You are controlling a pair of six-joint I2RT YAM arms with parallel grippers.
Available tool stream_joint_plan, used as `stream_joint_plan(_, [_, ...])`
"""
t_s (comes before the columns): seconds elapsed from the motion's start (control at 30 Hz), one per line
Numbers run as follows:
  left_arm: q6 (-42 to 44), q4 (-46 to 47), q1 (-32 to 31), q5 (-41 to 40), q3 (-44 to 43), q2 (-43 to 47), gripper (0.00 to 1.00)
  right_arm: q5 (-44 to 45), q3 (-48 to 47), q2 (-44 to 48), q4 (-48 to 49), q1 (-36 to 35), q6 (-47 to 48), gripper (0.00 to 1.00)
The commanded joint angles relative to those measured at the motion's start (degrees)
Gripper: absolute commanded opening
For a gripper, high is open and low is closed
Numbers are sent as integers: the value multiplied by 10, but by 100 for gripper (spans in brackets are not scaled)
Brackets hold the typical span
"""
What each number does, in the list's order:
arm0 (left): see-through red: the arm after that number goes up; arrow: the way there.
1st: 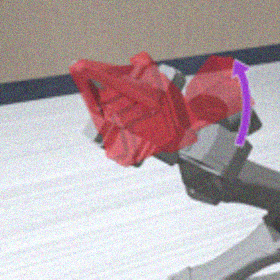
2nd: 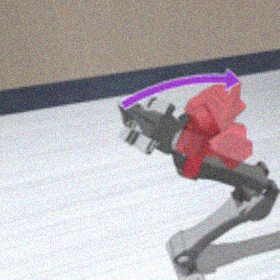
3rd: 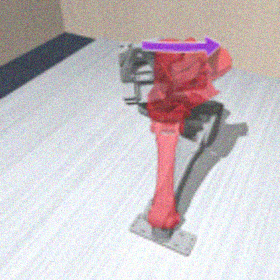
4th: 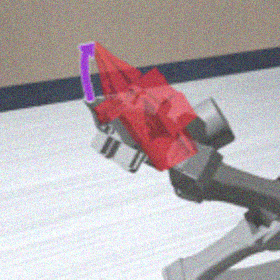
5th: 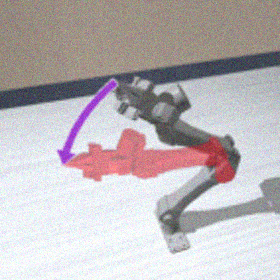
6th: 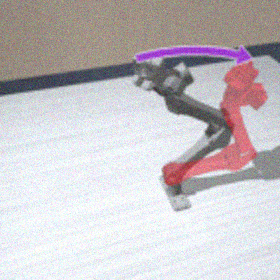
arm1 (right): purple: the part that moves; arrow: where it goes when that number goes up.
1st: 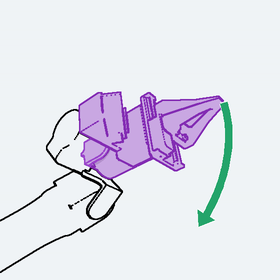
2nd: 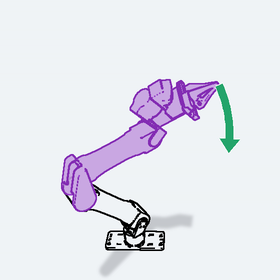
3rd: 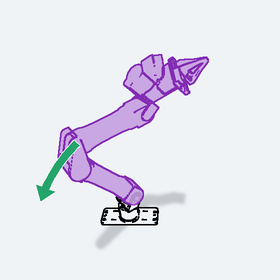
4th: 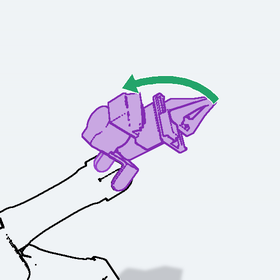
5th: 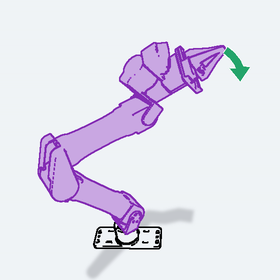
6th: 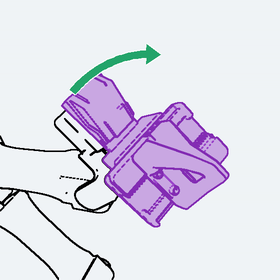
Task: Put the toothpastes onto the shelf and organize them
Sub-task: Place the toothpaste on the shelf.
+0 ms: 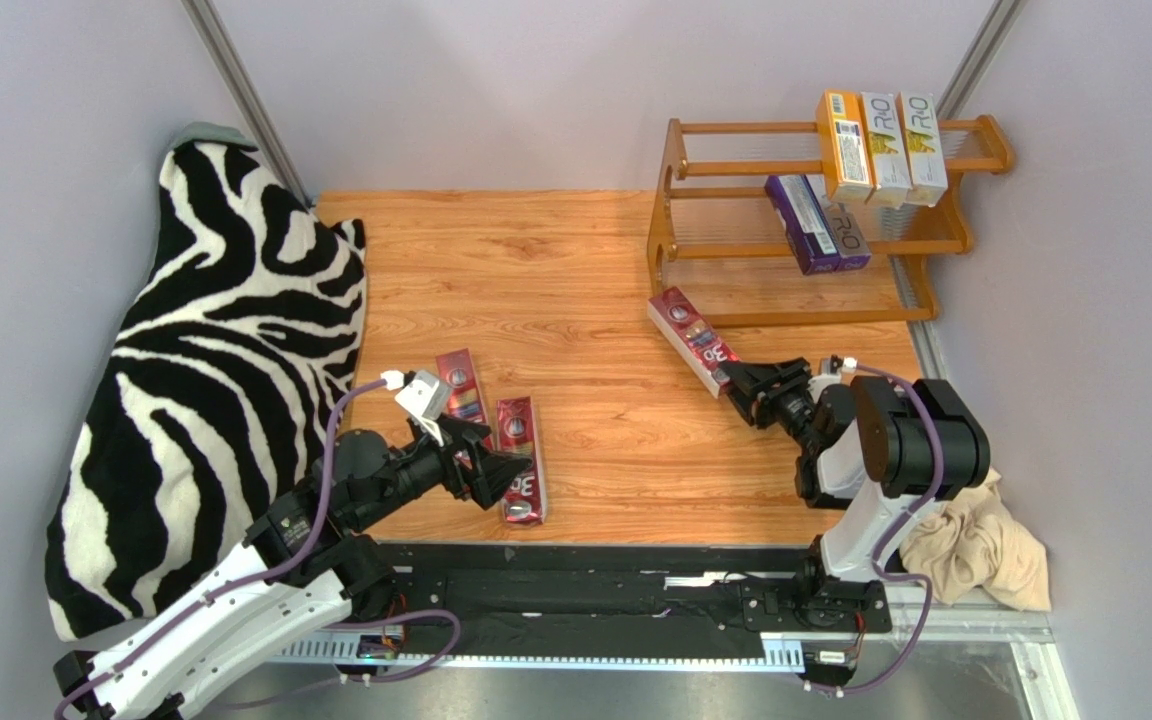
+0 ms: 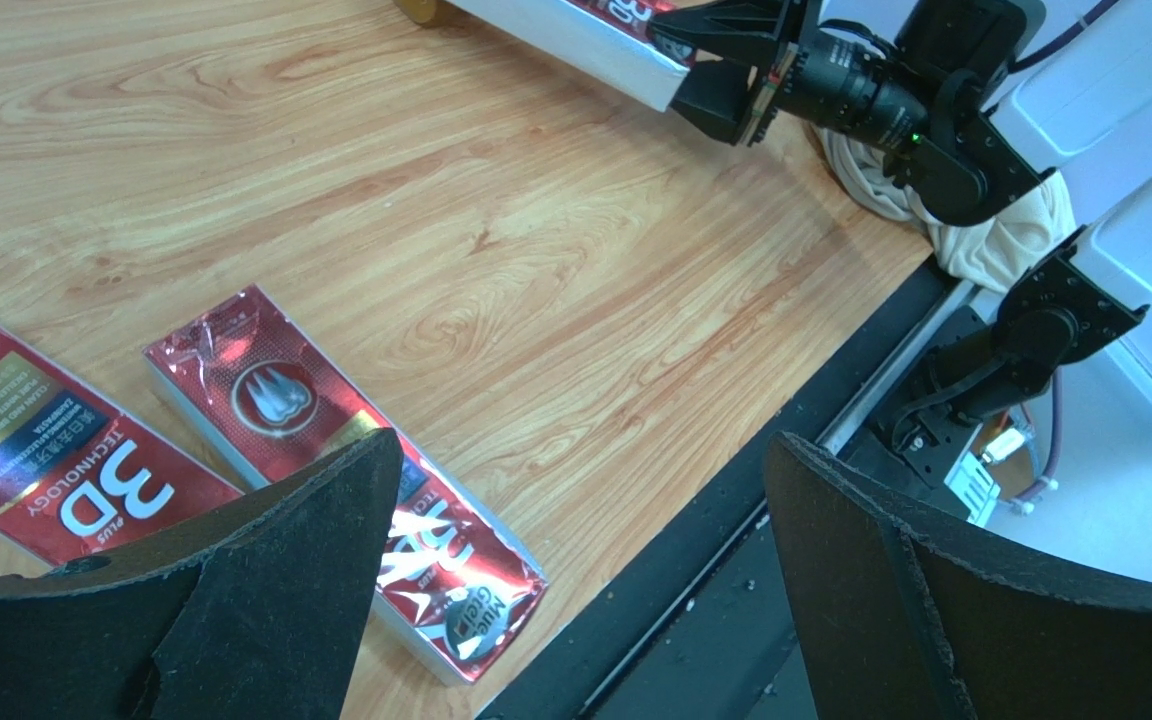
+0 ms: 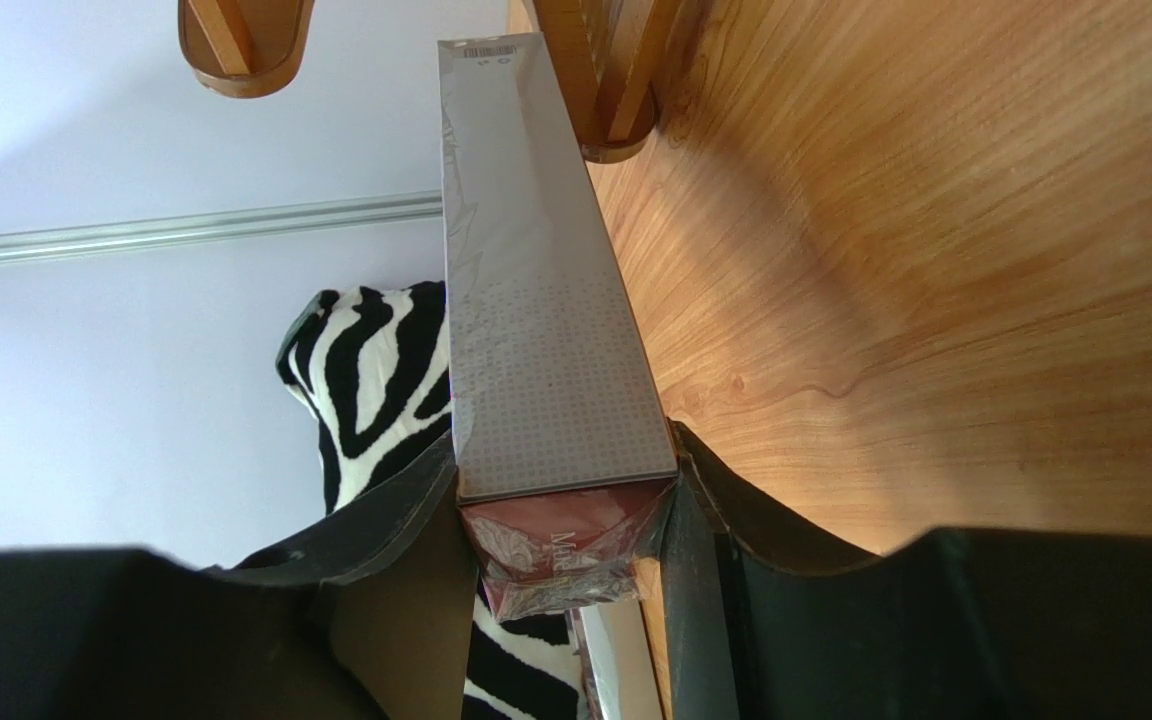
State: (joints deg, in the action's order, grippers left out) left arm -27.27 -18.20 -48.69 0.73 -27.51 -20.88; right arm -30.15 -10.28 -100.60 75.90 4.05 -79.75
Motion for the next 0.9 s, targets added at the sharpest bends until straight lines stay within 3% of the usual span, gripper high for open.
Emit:
stream_joint_plan(0.0, [17, -2, -1, -21, -11, 3, 99, 4, -2, -7, 102, 19, 13, 0])
stream_joint_plan(0.33, [20, 14, -1, -13, -8, -8, 99, 15, -12, -13, 102, 62, 13, 0])
stream_joint_plan(0.87, [20, 18, -1, -11, 0, -1, 99, 198, -23, -46, 103, 62, 1, 0])
